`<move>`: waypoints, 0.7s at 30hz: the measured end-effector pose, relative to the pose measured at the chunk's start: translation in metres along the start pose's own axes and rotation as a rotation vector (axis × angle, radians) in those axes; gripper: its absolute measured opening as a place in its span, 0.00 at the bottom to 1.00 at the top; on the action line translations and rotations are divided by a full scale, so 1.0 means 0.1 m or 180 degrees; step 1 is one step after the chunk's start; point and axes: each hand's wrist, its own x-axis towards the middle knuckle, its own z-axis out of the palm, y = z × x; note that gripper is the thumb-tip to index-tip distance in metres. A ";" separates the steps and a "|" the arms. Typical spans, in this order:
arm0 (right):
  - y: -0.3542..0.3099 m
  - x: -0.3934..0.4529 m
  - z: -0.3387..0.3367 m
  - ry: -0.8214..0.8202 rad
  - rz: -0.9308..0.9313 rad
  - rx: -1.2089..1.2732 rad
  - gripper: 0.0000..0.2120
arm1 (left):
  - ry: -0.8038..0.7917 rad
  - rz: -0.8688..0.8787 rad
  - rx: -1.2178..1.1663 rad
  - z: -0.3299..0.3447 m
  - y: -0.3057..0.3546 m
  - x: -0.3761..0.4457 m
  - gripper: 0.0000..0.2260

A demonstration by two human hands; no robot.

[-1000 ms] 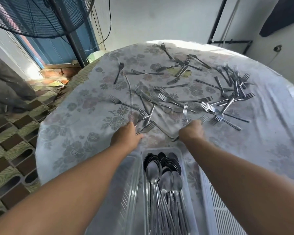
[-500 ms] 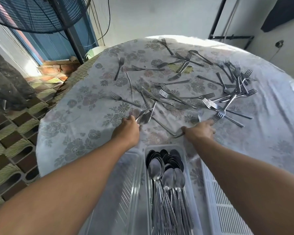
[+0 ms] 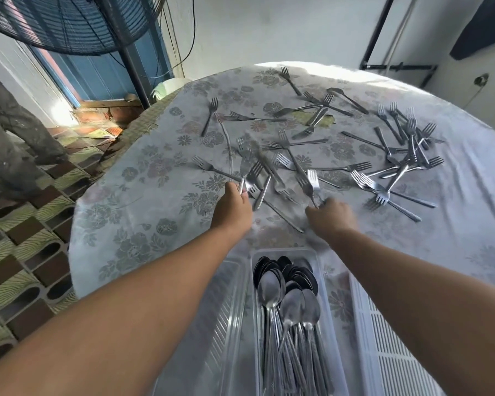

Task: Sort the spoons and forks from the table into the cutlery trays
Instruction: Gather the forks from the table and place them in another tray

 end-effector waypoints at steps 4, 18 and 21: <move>-0.16 -0.09 0.08 -0.0090 -0.0849 -0.0234 0.11 | 0.0110 -0.0259 -0.0473 0.01 0.05 0.01 0.06; -0.25 -0.06 0.20 -0.0461 -0.0827 -0.0960 0.11 | 0.0351 -0.0529 -0.0839 -0.11 0.09 -0.11 0.08; -0.25 -0.10 0.15 -0.0663 -0.1020 -0.1160 0.10 | 0.0370 -0.0512 -0.0952 -0.13 0.12 -0.14 0.08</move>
